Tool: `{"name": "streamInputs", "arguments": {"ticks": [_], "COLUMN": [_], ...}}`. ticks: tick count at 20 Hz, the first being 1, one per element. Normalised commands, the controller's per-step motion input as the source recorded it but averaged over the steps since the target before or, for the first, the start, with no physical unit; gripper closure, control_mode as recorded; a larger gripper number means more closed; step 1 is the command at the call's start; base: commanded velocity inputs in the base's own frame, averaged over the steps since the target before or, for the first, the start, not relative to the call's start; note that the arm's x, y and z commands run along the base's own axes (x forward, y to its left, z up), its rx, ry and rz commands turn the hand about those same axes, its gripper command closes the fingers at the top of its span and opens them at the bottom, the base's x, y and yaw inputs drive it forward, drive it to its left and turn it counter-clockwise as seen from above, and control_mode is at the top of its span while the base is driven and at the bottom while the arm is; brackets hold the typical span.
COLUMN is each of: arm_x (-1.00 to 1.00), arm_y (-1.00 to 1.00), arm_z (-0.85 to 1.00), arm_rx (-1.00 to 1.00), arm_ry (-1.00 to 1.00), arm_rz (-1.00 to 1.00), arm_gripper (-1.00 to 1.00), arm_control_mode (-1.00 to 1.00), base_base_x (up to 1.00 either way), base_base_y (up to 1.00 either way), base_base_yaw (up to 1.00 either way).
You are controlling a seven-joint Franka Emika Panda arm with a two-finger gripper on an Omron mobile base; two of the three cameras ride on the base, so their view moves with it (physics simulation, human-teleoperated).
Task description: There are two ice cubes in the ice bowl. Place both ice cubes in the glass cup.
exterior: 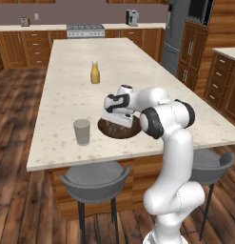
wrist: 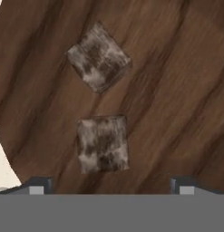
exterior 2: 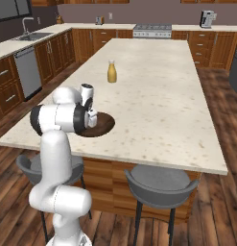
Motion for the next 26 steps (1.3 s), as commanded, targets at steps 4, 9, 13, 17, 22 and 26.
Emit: {"name": "streamInputs", "arguments": {"ticks": [4, 9, 13, 17, 22, 26], "arm_x": [0.36, 0.18, 0.13, 0.03, 0.0, -0.01], "arm_y": [0.0, 0.0, 0.03, 0.08, 0.09, 0.06], "arm_z": [-0.4, -0.36, -0.27, -0.16, -0.1, -0.03], "arm_rx": [0.0, 0.0, 0.0, 0.0, 0.0, 0.0], "arm_ry": [0.02, 0.04, 0.04, 0.02, 0.0, 0.0], "arm_rz": [0.0, 0.0, 0.0, 0.0, 0.0, 0.0], "arm_gripper": [-1.0, -1.0, -1.0, -1.0, 1.0, 1.0], "arm_control_mode": [-1.0, -1.0, -1.0, -1.0, -1.0, -1.0], "base_base_x": [0.0, 0.0, 0.0, 0.0, 0.0, 0.0], "base_base_y": [0.0, 0.0, 0.0, 0.0, 0.0, 0.0], "base_base_yaw": [0.0, 0.0, 0.0, 0.0, 0.0, 0.0]}}
